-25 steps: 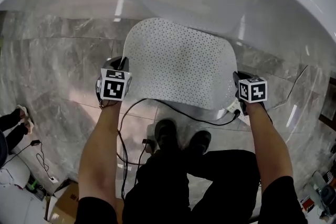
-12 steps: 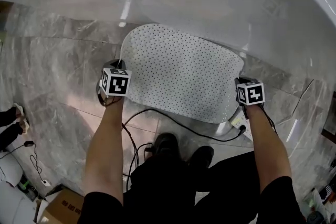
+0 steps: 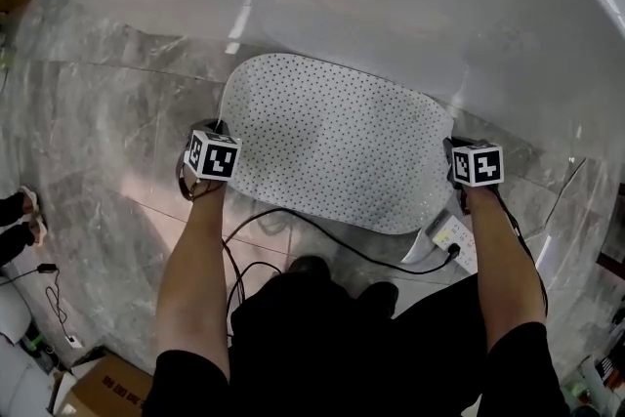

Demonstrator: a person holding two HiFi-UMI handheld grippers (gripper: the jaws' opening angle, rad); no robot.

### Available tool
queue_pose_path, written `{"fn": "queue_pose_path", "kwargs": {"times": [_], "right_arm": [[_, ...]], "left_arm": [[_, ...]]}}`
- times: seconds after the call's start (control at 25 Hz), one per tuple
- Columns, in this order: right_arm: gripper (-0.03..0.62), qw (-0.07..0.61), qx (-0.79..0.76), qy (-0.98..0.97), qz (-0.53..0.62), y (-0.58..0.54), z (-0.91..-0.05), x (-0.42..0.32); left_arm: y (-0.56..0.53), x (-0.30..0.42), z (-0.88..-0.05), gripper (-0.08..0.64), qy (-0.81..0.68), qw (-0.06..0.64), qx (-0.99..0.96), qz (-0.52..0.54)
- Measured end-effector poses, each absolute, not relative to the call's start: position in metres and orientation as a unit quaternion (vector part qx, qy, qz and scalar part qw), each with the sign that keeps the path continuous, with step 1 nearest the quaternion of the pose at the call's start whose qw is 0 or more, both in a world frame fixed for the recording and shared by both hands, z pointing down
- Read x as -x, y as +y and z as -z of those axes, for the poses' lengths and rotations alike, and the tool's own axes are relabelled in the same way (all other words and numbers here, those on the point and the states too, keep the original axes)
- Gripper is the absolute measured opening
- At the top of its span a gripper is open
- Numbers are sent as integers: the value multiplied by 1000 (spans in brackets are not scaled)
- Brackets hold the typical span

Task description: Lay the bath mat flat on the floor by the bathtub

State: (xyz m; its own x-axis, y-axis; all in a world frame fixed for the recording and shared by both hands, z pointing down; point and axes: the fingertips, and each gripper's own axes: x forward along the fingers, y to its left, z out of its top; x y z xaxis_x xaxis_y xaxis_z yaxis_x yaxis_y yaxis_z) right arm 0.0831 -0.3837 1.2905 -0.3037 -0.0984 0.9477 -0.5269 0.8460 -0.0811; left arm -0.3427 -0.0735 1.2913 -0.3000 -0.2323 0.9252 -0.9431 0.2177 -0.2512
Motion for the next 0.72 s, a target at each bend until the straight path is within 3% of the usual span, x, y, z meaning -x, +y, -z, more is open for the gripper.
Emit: {"fn": "queue_pose_path", "kwargs": {"times": [0.28, 0.72], "right_arm": [[23, 596, -202, -759, -169, -378, -1308, -116], [25, 587, -216, -754, -198, -388, -1328, -147]], "left_arm": [[-95, 315, -1294, 17, -618, 359, -474, -515], [-100, 329, -1274, 20, -624, 380, -472, -494]]}}
